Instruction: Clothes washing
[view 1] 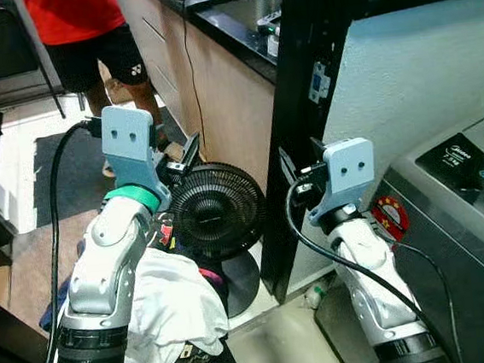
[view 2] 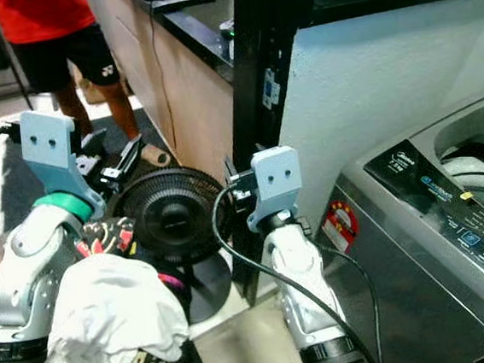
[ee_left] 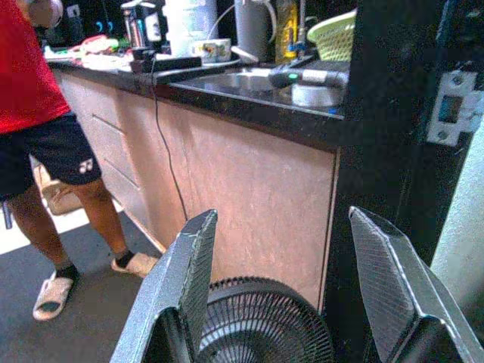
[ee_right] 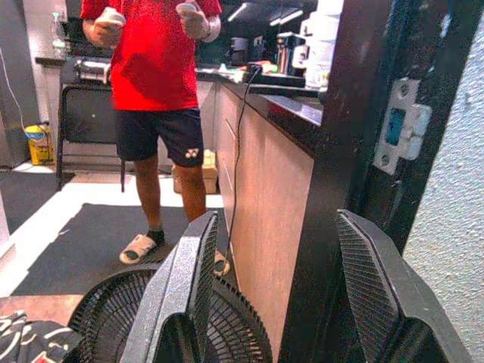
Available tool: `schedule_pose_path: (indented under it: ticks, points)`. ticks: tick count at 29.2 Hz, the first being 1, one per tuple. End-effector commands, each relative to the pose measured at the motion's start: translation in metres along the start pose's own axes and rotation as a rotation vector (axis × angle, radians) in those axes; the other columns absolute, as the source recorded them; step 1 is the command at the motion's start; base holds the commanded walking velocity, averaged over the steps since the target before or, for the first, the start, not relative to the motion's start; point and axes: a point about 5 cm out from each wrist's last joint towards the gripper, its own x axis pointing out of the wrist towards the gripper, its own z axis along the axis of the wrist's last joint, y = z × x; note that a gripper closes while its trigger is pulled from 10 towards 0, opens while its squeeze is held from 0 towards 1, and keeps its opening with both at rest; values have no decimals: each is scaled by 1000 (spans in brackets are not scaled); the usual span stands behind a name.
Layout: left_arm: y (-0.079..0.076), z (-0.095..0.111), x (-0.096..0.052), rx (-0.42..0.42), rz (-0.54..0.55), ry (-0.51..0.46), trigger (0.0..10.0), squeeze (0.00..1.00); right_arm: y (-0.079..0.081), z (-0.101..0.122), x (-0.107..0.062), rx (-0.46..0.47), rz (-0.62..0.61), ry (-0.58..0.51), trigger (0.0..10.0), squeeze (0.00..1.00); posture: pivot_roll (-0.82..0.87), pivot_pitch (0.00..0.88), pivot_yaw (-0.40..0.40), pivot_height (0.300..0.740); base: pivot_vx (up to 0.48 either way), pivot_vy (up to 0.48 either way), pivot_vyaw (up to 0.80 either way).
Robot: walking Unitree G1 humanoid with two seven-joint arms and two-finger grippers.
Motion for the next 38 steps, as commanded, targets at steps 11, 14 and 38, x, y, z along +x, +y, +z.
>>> schedule_pose_path:
  ticks: [11, 14, 38]
  points:
    - [1, -4, 0, 2, 11, 21, 10000, 0, 2, -2, 0, -22, 23, 6, 10000, 0, 145, 0, 23, 740, -466, 0, 70]
    - [2, -4, 0, 2, 14, 21, 10000, 0, 3, -2, 0, -25, 35, 7, 10000, 0, 146, 0, 22, 740, 0, 0, 775]
    - [2, -4, 1, -5, 24, 8, 10000, 0, 25, 1, -11, 71, 220, -6, 10000, 0, 133, 0, 27, 740, 0, 0, 210]
